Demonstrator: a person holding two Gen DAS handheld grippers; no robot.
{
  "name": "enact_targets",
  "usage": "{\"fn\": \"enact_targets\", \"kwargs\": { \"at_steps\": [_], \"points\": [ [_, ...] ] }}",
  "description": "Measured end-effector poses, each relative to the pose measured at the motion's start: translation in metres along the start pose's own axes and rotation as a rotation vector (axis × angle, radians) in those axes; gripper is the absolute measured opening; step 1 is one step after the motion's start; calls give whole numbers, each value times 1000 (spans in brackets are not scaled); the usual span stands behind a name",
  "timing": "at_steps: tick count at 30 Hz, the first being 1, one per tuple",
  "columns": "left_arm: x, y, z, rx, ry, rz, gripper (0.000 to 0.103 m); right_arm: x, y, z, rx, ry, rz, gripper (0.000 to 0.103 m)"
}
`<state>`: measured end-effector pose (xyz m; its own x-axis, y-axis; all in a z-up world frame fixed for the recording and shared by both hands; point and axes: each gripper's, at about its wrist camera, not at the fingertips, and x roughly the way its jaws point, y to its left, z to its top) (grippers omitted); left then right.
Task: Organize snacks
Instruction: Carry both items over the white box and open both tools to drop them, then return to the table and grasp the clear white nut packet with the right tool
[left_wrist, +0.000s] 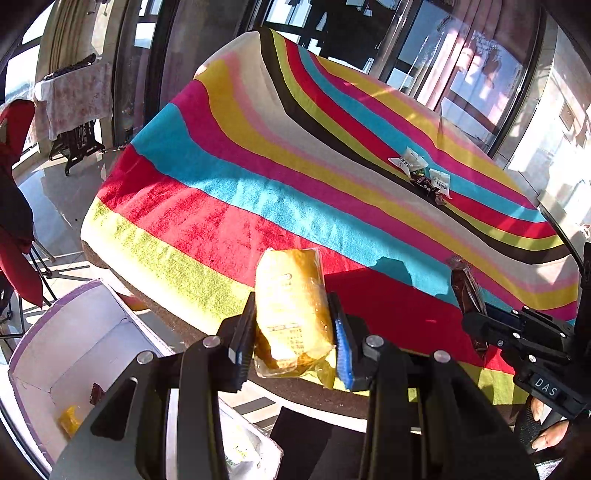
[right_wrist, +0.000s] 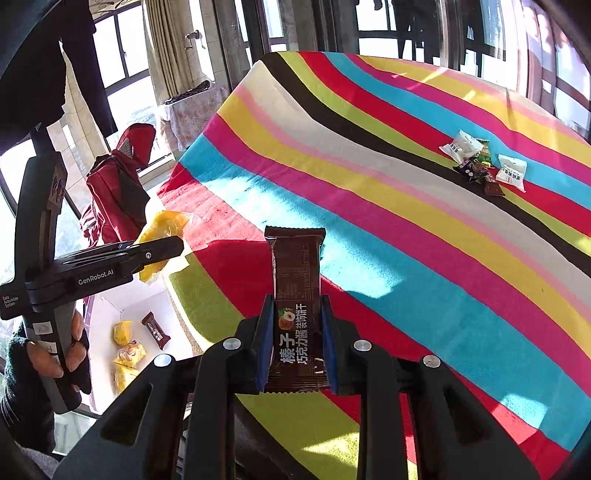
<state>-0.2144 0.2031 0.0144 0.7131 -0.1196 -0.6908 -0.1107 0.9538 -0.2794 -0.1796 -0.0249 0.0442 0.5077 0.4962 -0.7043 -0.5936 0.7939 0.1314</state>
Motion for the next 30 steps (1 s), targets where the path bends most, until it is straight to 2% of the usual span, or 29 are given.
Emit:
{"fn": "enact_targets", "kwargs": {
  "at_steps": [4, 9, 18, 24, 26, 27, 28, 29, 30],
  "points": [
    [-18, 17, -11, -42, -4, 20, 36, 0, 29, -1, -67, -1, 47, 24],
    [-38, 40, -30, -76, 6, 79, 36, 8, 72, -4, -176, 22, 129, 24],
    [-45, 94, -72, -190, 77, 218, 36, 42, 152, -23, -425, 132, 236, 24],
    [-49, 116, -83, -229, 105, 336, 38, 53, 182, -26, -496, 172, 325, 26],
    [-51, 125, -85, -260, 110, 412, 52, 52, 183, -22, -466, 175, 375, 33],
    [-54, 129, -85, -280, 105, 443, 75, 50, 181, -20, -446, 164, 387, 37],
    [-57, 132, -84, -297, 94, 465, 89, 48, 178, -18, -429, 150, 384, 49],
    [-60, 134, -83, -308, 79, 487, 91, 45, 174, -17, -413, 135, 378, 57],
    [-62, 134, -81, -312, 69, 508, 94, 42, 169, -15, -398, 124, 375, 57]
  ]
}}
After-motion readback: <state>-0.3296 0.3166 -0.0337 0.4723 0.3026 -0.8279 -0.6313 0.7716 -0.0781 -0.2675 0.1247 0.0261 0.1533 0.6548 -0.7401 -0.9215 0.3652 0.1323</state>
